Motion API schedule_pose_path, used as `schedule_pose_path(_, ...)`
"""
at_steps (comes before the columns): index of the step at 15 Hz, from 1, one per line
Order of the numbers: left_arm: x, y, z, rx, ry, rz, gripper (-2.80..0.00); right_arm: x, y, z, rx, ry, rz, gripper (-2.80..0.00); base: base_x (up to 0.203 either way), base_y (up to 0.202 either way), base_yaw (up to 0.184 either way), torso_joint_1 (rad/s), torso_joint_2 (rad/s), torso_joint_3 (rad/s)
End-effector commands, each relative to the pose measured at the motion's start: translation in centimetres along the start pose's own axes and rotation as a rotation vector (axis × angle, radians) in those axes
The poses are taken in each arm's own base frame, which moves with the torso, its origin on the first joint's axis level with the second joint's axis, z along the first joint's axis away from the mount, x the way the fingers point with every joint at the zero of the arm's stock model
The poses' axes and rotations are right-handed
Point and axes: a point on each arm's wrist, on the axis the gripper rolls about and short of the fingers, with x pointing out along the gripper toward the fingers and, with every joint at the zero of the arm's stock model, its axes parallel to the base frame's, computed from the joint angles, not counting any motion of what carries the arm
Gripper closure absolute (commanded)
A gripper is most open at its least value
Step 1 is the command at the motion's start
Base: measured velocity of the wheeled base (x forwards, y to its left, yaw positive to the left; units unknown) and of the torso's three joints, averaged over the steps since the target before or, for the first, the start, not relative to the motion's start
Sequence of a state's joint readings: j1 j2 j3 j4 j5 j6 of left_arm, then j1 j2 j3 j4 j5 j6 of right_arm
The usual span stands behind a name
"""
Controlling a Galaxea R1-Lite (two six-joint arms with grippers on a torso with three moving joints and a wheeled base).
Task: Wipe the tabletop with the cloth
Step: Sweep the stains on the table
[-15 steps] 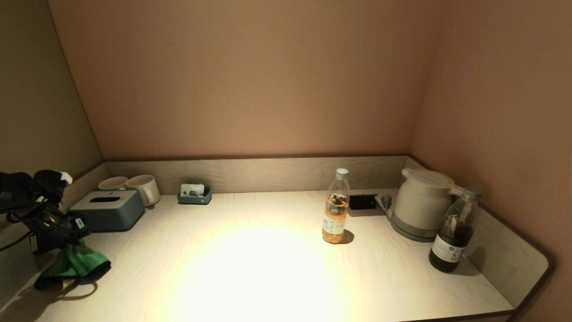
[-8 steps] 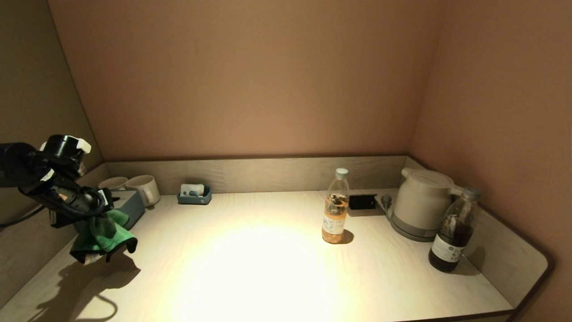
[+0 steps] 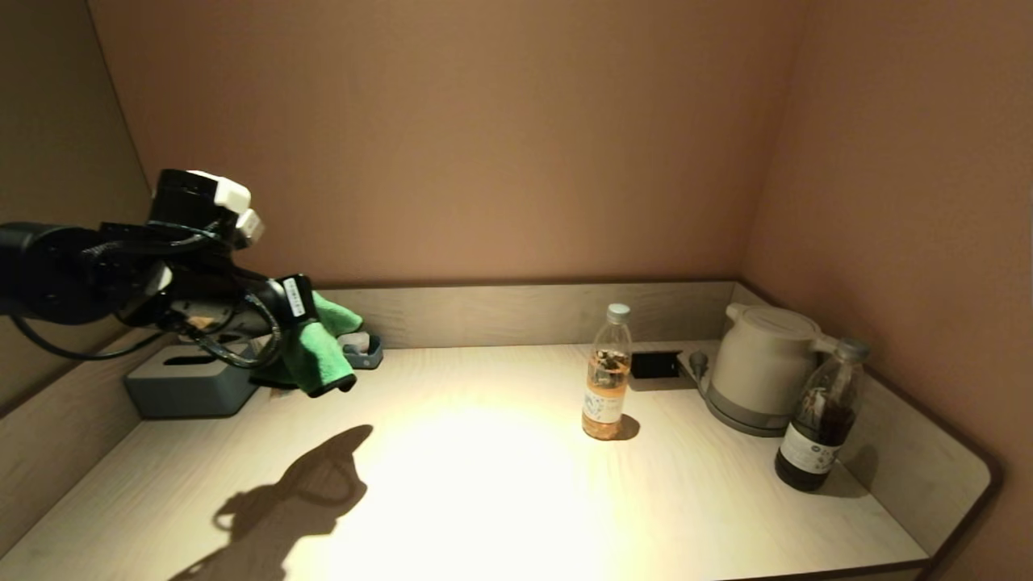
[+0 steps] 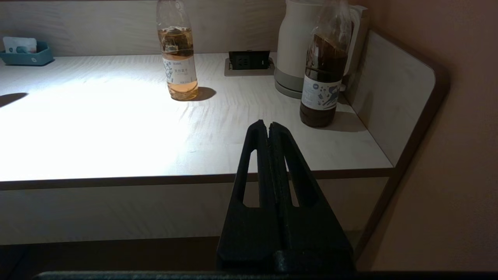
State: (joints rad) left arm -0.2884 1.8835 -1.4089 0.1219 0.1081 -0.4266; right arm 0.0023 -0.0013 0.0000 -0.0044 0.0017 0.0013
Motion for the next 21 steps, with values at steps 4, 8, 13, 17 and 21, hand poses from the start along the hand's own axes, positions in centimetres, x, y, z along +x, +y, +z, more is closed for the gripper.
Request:
schedule_pose_path(4,6.0,-5.4,-4.5,0.083,-0.002,-0.130,0.00,0.0,0.0,0.0,0.000,0.001,0.001,0.00,0.000,0.000,0.000,0.000,0.00,0.000)
schedule_pose_path(8,9.2,-7.2,-7.0,0.165,-0.010,-0.156,0.00,0.0,0.0,0.0,0.000,0.001,0.001,0.00,0.000,0.000,0.000,0.000,0.00,0.000)
schedule_pose_path(13,13.0,-9.3,-12.2,0.303,0.000,-0.114,0.00,0.0,0.0,0.0,0.000,0.001,0.001,0.00,0.000,0.000,0.000,0.000,0.00,0.000)
schedule_pose_path(17,14.7,-9.5,-15.3,0.346,0.041,-0.050,0.00,0.0,0.0,0.0,0.000,0.001,0.001,0.00,0.000,0.000,0.000,0.000,0.00,0.000)
schedule_pose_path(21,15.6,-9.2,-16.8,0.368,0.076,-0.021,0.00,0.0,0.0,0.0,0.000,0.001,0.001,0.00,0.000,0.000,0.000,0.000,0.00,0.000)
